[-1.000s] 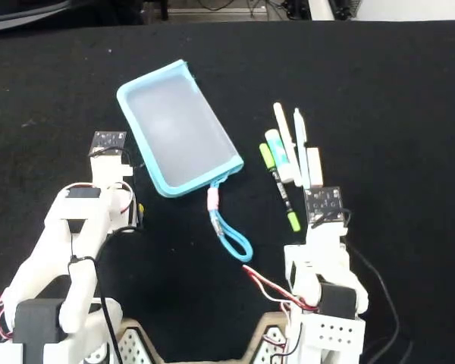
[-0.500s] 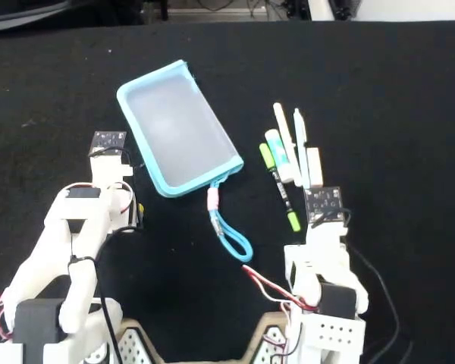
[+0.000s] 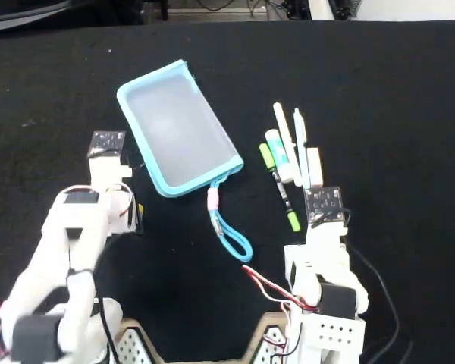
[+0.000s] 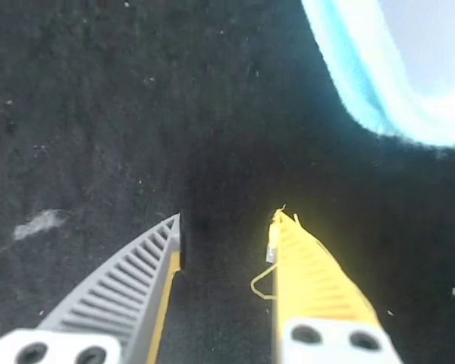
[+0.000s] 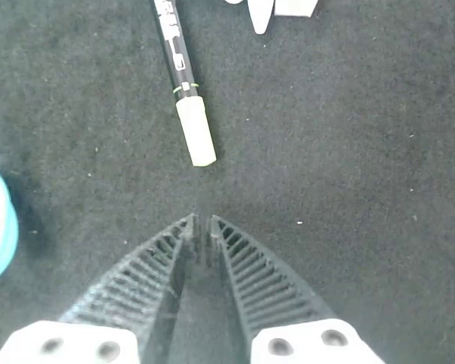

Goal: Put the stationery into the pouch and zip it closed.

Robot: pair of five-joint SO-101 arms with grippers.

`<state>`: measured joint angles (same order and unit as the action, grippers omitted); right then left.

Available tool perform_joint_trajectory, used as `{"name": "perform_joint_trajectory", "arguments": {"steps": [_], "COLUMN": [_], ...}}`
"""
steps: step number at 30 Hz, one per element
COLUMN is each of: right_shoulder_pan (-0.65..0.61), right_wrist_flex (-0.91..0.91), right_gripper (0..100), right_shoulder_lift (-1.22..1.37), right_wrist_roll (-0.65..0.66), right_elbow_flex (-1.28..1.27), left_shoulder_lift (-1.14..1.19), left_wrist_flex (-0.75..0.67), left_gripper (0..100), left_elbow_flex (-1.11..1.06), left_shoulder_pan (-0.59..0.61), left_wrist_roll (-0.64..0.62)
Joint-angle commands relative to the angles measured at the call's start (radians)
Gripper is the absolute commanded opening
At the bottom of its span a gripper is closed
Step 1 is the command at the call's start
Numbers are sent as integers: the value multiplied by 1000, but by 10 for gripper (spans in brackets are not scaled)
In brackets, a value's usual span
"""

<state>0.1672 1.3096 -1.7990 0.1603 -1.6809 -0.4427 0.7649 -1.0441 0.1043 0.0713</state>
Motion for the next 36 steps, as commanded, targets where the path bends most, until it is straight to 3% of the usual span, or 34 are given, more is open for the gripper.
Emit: {"name": "perform_joint_trajectory", "arguments": {"steps": [1, 11, 22, 29, 36], "right_shoulder_pan": [3, -3, -25, -23, -127], "right_wrist_flex": [-3, -3, -15, -516, -612], "right_gripper": [23, 22, 25, 26, 175], "right_shoulder_lift": [-96, -96, -96, -96, -93], "right_wrist_roll": [-6, -8, -5, 0, 104], "right_elbow_flex": [-4, -4, -4, -2, 27], "left_shoulder_lift": [-247, -671, -724, -724, -724], "left_wrist_flex": [5, -31, -35, -34, -34], "left_gripper": [190, 191, 192, 192, 192], "left_elbow_flex": [-90, -303, -332, -332, -334], "left_shoulder_pan": [-15, -12, -10, -10, -7], "left_wrist_roll": [-9, -9, -9, -9, -6]}}
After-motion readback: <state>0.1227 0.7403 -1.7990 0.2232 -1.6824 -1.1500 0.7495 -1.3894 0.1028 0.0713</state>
